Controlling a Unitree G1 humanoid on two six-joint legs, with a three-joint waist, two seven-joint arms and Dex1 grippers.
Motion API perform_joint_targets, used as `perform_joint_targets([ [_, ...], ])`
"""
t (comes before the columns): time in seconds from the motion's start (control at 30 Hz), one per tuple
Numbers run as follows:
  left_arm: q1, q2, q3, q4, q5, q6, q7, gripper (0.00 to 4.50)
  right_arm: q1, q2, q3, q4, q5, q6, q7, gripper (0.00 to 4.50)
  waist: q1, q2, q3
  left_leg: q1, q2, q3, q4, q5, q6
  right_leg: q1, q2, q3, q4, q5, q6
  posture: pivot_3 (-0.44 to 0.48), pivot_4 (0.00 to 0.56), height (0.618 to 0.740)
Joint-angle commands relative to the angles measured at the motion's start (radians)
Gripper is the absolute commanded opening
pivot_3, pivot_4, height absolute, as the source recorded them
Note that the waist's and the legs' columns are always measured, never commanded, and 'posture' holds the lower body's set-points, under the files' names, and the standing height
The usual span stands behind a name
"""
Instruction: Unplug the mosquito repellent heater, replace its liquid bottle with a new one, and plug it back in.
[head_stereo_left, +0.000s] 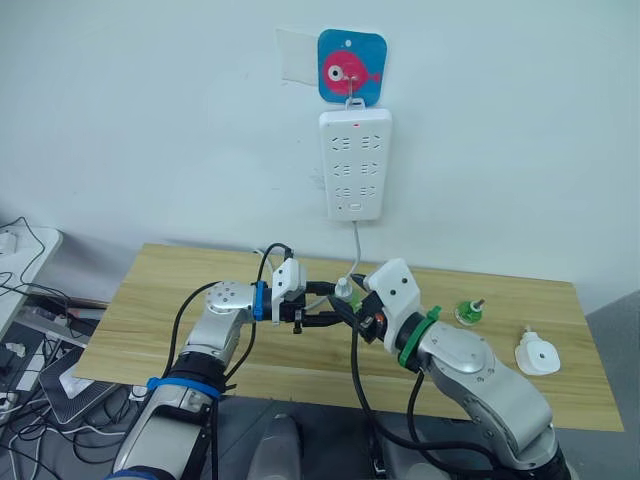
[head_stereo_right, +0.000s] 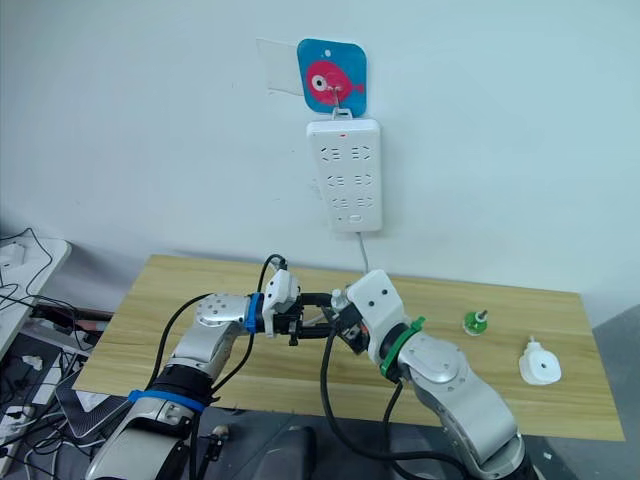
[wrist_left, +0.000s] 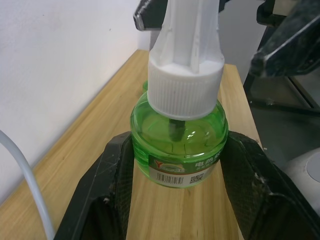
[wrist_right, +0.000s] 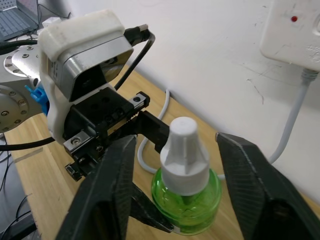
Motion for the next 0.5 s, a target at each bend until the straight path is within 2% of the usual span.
perform_joint_targets([
  [0.03,0.0,-0.007,0.013,-0.028,-0.015,-0.013,-0.004,2.18,-0.001,0.01,0.01,-0.004,-0.002,-0.03,-0.003,2.55,0.0,0.0,0.0,0.0,0.0,0.0,0.0,0.0,0.0,0.0,0.0,0.0,0.001,0.0,0.0,0.004,0.156,0.74],
  [0.5,0.002,-0.018,0.006,-0.066,-0.014,0.01,0.007,2.18,0.024,-0.014,0.018,0.039,-0.015,-0.089,0.002,2.55,0.0,0.0,0.0,0.0,0.0,-0.001,0.002,0.0,0.0,0.0,0.0,-0.001,0.003,-0.001,-0.001,0.001,0.156,0.74],
])
